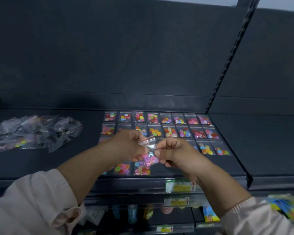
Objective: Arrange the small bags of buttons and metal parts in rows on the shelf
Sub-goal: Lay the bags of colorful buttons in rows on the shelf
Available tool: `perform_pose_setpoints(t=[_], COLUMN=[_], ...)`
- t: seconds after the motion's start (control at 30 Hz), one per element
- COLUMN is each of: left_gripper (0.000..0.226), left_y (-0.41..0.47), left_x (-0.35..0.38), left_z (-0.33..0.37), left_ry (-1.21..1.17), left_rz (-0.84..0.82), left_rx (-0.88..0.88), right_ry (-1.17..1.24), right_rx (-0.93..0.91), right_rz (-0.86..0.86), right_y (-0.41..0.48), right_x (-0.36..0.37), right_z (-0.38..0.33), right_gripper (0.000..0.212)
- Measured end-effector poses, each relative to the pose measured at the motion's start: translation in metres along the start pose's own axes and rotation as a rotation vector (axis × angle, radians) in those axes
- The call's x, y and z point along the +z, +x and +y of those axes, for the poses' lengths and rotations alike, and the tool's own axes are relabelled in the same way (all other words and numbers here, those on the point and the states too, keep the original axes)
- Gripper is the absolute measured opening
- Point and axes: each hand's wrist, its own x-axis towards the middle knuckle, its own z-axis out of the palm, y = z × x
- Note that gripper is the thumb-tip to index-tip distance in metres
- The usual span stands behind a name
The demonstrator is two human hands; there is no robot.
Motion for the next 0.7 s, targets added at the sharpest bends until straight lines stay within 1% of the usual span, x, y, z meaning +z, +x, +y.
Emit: perform_pose_setpoints(t=[0.13, 0.23, 0.37, 0.43, 0.5, 0.57, 0.63, 0.7], left_gripper=[0.014, 0.019, 0.015, 0.011, 0.014, 0.022, 0.023, 0.019], left_y=[0.003, 0.005, 0.010, 0.010, 0.009, 0.007, 0.006, 0.007], left_x=[0.012, 0.019, 0.016, 0.016, 0.019, 0.022, 0.023, 0.023], left_z=[0.007, 0.005, -0.013, -0.022, -0.029, -0.034, -0.038, -0.043], left_ry=[0.043, 0.061, 0.255, 0.348, 0.471, 0.637, 0.766, 0.855], left_rz=[-0.019, 0.017, 0.091, 0.094, 0.092, 0.090, 0.097, 0.108], left_rx=[-0.010, 0.007, 0.064, 0.087, 0.118, 0.156, 0.215, 0.268], right_ry=[-0.013, -0.022, -0.011, -0.040, -0.104, -0.247, -0.532, -0.810], right_rx=[-0.017, -0.005, 0.069, 0.089, 0.089, 0.083, 0.050, -0.012], right_rz=[-0.010, 0.033, 0.154, 0.190, 0.205, 0.228, 0.262, 0.303], right_y=[-0.002, -0.003, 0.001, 0.003, 0.007, 0.011, 0.011, 0.008], right_x=[-0.007, -0.013, -0.021, -0.020, -0.019, -0.019, -0.021, -0.021], right_z=[0.000, 0.003, 0.018, 0.025, 0.031, 0.035, 0.038, 0.039], right_gripper=[0.004, 0.012, 0.020, 0.019, 0.017, 0.016, 0.017, 0.027])
